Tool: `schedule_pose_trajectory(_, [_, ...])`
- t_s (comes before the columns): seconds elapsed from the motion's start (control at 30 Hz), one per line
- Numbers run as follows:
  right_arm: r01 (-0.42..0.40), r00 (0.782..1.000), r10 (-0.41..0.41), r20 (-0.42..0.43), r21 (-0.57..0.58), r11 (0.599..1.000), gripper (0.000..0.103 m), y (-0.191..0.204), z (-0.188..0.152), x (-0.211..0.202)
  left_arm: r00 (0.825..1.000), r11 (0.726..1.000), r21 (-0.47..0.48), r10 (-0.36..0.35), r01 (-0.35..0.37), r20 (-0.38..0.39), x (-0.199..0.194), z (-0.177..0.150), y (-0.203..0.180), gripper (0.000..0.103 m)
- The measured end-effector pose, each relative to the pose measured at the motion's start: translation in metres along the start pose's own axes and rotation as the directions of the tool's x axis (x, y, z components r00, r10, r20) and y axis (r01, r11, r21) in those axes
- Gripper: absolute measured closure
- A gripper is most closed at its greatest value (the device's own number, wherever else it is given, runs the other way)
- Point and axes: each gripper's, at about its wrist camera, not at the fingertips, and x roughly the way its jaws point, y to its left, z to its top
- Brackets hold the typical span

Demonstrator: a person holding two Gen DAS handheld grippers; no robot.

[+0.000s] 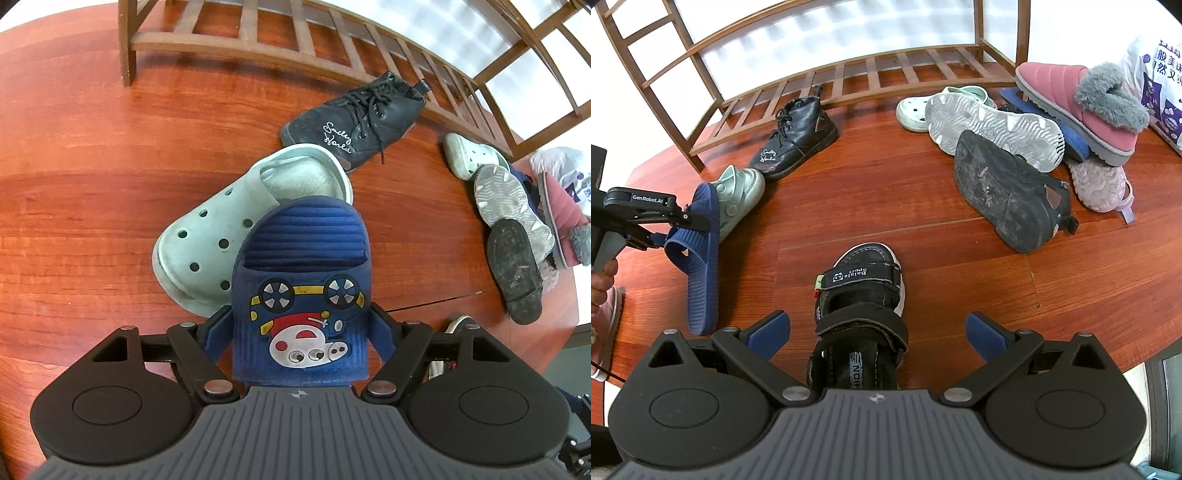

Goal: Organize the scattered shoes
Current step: 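Lift the navy slipper with the left tool and carry it across the table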

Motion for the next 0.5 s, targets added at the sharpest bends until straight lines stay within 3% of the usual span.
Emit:
schedule_pose_trajectory(0.3, [-0.021,1.0,0.021,-0.009,-0.015,1.0,0.001,0.003,0.002,0.003,0.999,0.999,0.012,0.041,-0.041,-0.013,-0.02,-0.033,0.005,0.033])
schedule_pose_trajectory(0.5, [-0.049,0.999,0.048,-0.023,-0.048,0.998,0.001,0.014,0.007,0.009,0.997,0.997,-0.037,0.067,-0.069,-0.042,-0.035,-0.068,0.024,0.033])
